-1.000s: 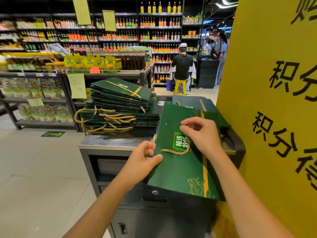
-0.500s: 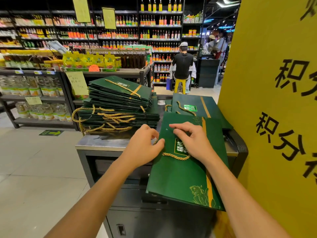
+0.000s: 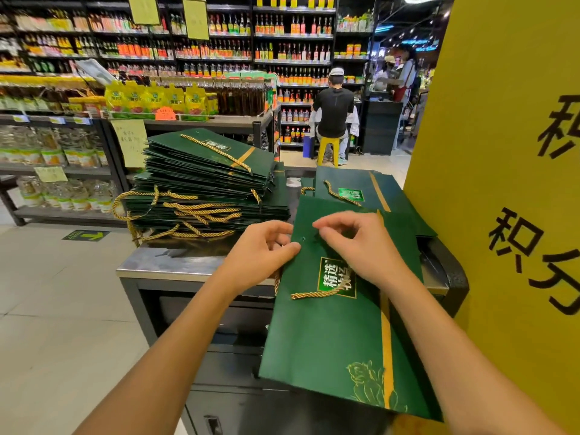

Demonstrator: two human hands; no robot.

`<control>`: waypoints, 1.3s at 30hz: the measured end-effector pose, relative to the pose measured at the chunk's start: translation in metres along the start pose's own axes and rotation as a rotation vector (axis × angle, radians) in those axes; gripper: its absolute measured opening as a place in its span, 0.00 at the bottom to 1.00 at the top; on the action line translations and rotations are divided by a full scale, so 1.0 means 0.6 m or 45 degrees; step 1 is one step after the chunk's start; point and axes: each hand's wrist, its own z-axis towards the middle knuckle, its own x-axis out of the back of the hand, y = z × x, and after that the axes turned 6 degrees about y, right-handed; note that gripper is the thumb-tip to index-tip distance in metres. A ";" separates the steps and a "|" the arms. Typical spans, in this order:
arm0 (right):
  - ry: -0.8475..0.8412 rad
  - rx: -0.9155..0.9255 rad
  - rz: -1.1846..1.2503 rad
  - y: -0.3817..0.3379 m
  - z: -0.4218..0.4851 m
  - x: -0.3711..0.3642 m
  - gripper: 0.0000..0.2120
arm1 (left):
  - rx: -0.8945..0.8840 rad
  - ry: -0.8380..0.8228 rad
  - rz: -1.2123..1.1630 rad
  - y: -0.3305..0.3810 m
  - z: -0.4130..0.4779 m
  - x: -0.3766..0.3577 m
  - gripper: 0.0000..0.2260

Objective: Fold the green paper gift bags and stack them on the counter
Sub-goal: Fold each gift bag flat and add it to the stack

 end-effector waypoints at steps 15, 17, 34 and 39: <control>0.067 0.066 0.158 0.020 -0.005 -0.013 0.04 | -0.036 -0.078 -0.118 -0.005 -0.004 0.010 0.11; 0.075 0.067 0.161 0.021 -0.005 -0.013 0.03 | -0.047 -0.087 -0.104 -0.007 -0.003 0.011 0.12; -0.010 -0.005 0.387 0.005 -0.009 -0.011 0.02 | -0.195 0.043 0.056 -0.005 -0.004 -0.017 0.18; -0.027 -0.099 0.427 -0.006 -0.005 -0.012 0.13 | -0.258 0.184 0.147 -0.006 -0.006 -0.032 0.19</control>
